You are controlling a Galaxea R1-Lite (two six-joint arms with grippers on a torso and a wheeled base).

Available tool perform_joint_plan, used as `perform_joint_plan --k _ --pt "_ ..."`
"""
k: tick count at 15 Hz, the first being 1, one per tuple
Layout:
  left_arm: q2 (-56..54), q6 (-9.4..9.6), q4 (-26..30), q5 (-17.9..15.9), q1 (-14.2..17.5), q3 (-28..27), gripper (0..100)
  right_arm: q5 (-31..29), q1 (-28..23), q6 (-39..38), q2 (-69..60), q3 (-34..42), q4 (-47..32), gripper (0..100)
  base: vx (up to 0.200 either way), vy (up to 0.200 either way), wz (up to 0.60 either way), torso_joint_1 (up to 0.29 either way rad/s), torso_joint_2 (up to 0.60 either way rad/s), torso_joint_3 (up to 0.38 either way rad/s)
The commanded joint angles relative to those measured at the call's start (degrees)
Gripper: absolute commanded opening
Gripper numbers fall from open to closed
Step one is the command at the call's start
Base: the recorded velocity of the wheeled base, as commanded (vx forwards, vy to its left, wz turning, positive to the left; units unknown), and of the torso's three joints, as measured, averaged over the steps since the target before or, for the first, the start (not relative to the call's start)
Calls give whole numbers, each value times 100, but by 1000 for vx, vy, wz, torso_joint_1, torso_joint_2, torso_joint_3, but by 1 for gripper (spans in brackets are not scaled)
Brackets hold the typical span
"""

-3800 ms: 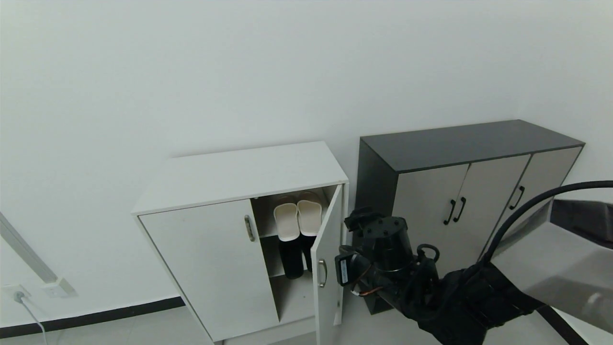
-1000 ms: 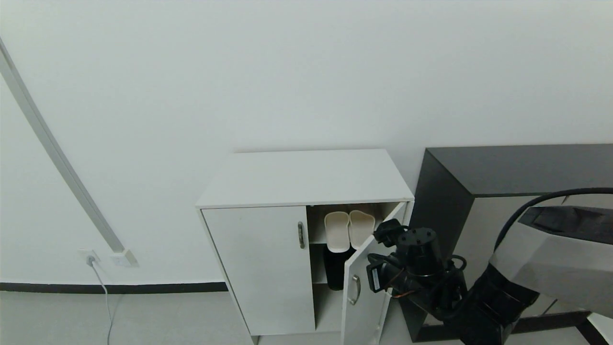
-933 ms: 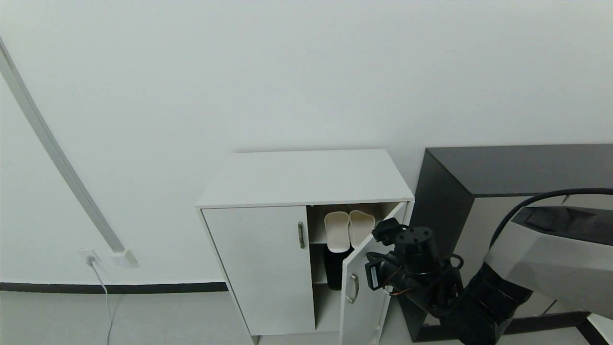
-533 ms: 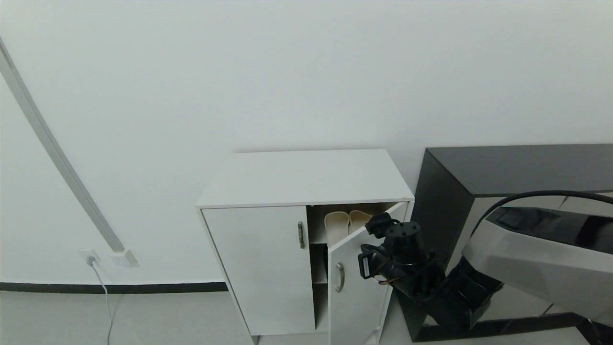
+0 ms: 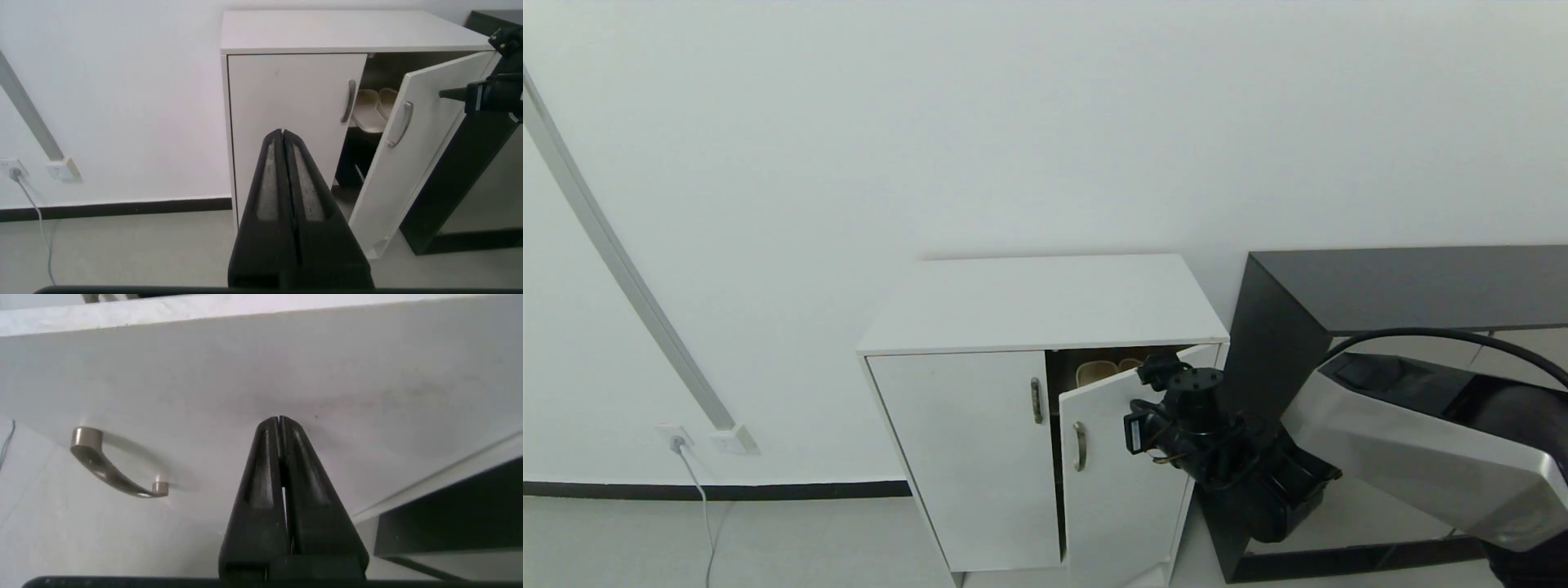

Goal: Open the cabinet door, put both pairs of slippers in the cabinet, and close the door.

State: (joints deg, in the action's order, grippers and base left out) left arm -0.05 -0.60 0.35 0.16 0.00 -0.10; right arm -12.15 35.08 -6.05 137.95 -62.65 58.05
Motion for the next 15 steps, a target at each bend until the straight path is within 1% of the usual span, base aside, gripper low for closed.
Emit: perform_joint_plan --k 1,7,15 --pt "5 -2 0 2 0 1 0 -6 -28 7 171 -239 -40 0 0 0 0 0 0 0" --pt "5 -2 0 -7 0 1 0 3 -204 16 391 -749 -48 0 0 0 0 0 0 0" --pt "5 7 0 -7 0 1 0 20 -415 25 575 -1197 -83 0 0 0 0 0 0 0"
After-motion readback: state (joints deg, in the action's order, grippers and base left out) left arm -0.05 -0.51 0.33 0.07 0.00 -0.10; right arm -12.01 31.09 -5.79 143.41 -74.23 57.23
